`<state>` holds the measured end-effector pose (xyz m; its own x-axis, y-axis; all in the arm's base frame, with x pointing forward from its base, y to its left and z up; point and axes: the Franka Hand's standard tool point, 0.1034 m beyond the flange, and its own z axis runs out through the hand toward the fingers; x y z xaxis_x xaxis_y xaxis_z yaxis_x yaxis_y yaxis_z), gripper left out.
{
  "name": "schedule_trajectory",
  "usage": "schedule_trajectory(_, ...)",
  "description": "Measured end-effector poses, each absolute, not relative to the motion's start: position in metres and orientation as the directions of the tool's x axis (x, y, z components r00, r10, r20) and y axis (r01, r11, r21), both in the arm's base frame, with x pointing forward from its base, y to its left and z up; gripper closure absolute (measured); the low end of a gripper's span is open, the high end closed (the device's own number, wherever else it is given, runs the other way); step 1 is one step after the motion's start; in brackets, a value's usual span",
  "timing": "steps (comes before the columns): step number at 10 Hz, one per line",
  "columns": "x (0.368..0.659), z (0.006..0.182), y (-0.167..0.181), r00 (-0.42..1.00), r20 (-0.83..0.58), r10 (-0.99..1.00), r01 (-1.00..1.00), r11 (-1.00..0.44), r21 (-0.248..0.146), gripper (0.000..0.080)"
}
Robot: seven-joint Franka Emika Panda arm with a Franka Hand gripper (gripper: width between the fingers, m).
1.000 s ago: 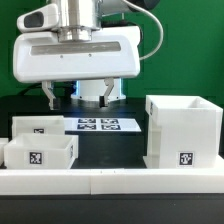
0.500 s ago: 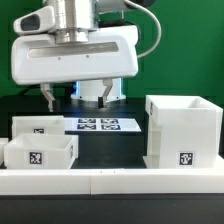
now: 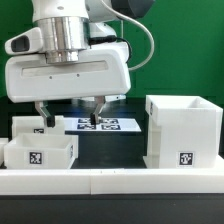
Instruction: Assemble drawer
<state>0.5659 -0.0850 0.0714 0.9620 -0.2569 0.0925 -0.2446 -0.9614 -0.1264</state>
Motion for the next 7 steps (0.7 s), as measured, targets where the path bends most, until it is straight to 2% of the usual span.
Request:
schedule_trajectory(2,0.565,0.068,-0.086,0.966,0.092,-0.241,-0.23,-0.966,-0.118,0.0151)
schedule_trajectory(4,0.559,0.051,-0.087,0.967,0.107,-0.232,-0.223,-0.971,-0.086,0.0151)
schedule_trajectory(7,0.548,0.031,-0.092,0.967,0.107,-0.232,-0.226,-0.972,-0.065,0.0151)
